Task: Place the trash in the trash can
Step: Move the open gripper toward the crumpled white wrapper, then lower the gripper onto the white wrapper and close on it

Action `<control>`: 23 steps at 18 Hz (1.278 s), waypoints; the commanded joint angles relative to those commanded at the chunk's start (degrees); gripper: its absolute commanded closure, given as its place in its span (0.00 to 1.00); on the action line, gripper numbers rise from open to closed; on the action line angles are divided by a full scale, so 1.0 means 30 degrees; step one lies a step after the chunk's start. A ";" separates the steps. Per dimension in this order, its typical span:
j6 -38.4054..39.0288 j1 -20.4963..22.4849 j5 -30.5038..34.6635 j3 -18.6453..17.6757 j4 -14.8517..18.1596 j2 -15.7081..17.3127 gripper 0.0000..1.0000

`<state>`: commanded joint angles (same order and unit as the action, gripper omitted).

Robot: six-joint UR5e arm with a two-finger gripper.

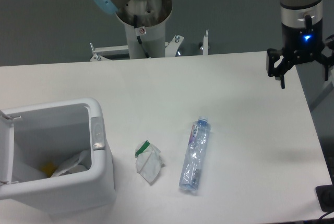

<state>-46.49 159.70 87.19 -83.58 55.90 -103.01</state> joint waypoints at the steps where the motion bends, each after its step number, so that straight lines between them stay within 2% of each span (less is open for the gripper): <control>1: -0.0029 -0.0088 0.0029 -0.0116 -0.0088 -0.0058 0.00; 6: 0.0058 -0.0292 -0.0087 -0.0380 -0.0059 0.0029 0.00; 8: -0.0029 -0.0643 -0.0146 -0.0877 -0.0118 0.0088 0.00; 10: 0.0203 -0.1286 -0.0176 -0.1520 -0.0380 0.0175 0.00; 13: 0.2249 -0.2224 -0.0118 -0.2720 -0.1493 0.0322 0.00; 15: 0.2665 -0.3569 -0.0234 -0.4037 -0.1261 0.0468 0.00; 16: 0.3217 -0.4010 -0.0930 -0.4884 -0.1232 0.0498 0.00; 18: 0.4593 -0.4452 -0.3443 -0.5739 -0.1231 0.0469 0.00; 20: 0.4804 -0.4483 -0.5675 -0.6704 -0.1231 0.0323 0.00; 22: 0.4863 -0.5035 -0.5918 -0.7410 -0.1435 -0.0114 0.00; 23: 0.4892 -0.5446 -0.5831 -0.7354 -0.1465 -0.0697 0.00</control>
<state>-31.82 143.36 69.69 -105.65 51.50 -105.10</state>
